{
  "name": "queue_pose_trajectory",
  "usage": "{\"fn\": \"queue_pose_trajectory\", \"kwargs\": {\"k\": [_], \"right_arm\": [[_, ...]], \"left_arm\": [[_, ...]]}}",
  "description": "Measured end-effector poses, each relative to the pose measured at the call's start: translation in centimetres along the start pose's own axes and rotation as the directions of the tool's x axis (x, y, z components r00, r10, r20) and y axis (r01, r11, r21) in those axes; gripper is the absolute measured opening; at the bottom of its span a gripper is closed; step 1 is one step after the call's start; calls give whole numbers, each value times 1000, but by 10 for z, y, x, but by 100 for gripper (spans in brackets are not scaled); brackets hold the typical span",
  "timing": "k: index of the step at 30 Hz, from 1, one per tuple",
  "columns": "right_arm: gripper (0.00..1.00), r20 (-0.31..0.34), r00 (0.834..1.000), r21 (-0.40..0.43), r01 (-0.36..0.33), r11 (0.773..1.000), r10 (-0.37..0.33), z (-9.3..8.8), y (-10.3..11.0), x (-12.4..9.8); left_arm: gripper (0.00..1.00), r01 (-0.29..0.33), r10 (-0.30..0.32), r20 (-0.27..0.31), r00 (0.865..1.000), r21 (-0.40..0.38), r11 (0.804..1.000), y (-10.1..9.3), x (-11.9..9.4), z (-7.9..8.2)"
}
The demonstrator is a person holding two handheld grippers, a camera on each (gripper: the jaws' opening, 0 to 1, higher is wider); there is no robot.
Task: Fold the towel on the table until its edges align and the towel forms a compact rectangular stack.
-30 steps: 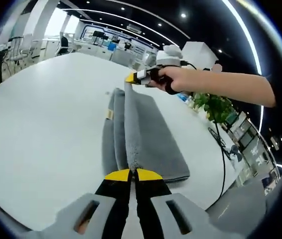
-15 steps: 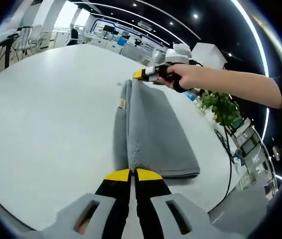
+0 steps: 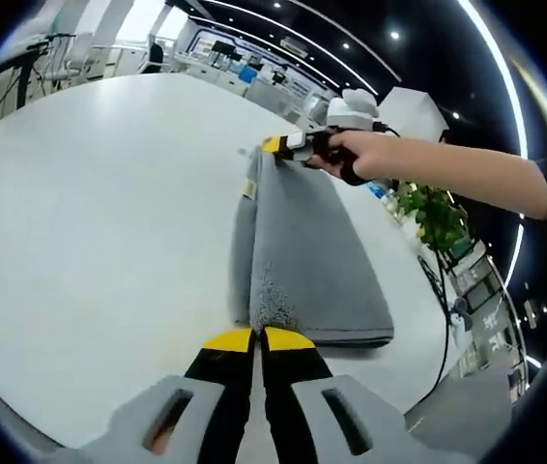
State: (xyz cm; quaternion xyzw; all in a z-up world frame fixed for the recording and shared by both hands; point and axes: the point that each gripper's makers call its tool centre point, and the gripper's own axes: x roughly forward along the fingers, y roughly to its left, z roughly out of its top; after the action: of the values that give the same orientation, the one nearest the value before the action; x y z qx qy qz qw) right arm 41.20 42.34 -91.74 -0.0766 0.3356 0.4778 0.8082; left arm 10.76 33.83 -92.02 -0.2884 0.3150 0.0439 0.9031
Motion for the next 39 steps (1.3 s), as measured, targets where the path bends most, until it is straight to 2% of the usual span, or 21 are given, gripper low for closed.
{"fn": "queue_pose_trajectory", "kwargs": {"k": [6,9,13,19,23,26,30,34,39], "right_arm": [[2,-7,1000,35,-21,999,21,1,-1,1],[4,-5,999,3,-33,999,33,2,1,-2],[9,2,999,22,-44,999,44,3,1,-10],[16,6,999,11,-39,999,39,4,-1,-26],[18,-12,1000,-12,-25,1000,25,0,-6,-37],[20,-9,1000,-8,-19,1000,19,-1,-11,-47],[21,-11,1000,1,-11,1000,11,-4,-19,-60],[21,-4,1000,20,2,1000,-2,-11,-26,-75],[21,-5,1000,54,31,998,-30,-24,-36,-89]], "left_arm": [[3,6,-6,-18,1000,0,1000,1,1,0],[3,11,-11,-25,1000,36,999,0,1,2],[4,49,-49,-10,999,88,995,-8,-3,8],[13,44,-41,-19,999,164,986,-7,-5,11],[19,60,-61,0,998,172,983,-10,-4,16],[24,49,-51,2,999,232,971,-10,-4,21],[30,81,-84,4,996,249,965,-22,-6,28],[37,127,-130,-7,991,284,950,-37,-10,33],[38,109,-116,5,993,305,946,-35,-6,44]]}}
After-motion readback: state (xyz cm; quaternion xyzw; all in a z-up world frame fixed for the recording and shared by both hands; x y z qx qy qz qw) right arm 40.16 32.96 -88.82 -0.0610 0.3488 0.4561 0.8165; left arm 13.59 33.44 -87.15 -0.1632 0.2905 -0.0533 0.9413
